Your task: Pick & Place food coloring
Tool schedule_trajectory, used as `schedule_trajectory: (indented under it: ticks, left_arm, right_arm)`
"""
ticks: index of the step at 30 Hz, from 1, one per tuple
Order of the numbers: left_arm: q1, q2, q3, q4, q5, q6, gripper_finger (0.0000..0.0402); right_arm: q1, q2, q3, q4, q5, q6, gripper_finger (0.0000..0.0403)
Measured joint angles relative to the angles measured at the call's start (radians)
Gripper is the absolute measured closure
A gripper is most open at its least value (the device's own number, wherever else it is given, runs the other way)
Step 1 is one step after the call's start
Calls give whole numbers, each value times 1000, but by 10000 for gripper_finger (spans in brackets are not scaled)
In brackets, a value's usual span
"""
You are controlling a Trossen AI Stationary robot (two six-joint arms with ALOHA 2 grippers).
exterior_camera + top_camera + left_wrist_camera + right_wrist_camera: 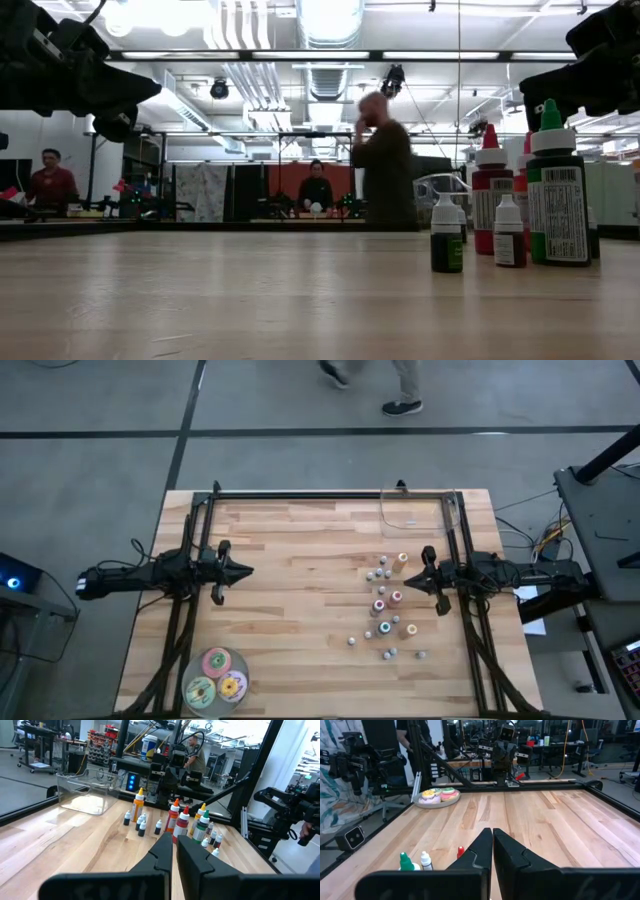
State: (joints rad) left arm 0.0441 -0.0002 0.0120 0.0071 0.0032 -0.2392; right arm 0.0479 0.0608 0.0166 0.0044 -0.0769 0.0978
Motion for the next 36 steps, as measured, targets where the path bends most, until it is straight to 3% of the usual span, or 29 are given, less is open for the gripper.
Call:
schedule_trajectory:
  ticks: [17, 28, 36]
  left_arm:
    - [0, 0, 0, 0, 0, 0, 402]
    - [0, 0, 0, 0, 0, 0, 402]
    - [0, 0, 0, 0, 0, 0, 402]
  right_arm:
    - [0, 0, 0, 74, 0, 5, 394]
    - [0, 0, 0, 506, 0, 67, 394]
    - [0, 0, 0, 905, 1, 4, 394]
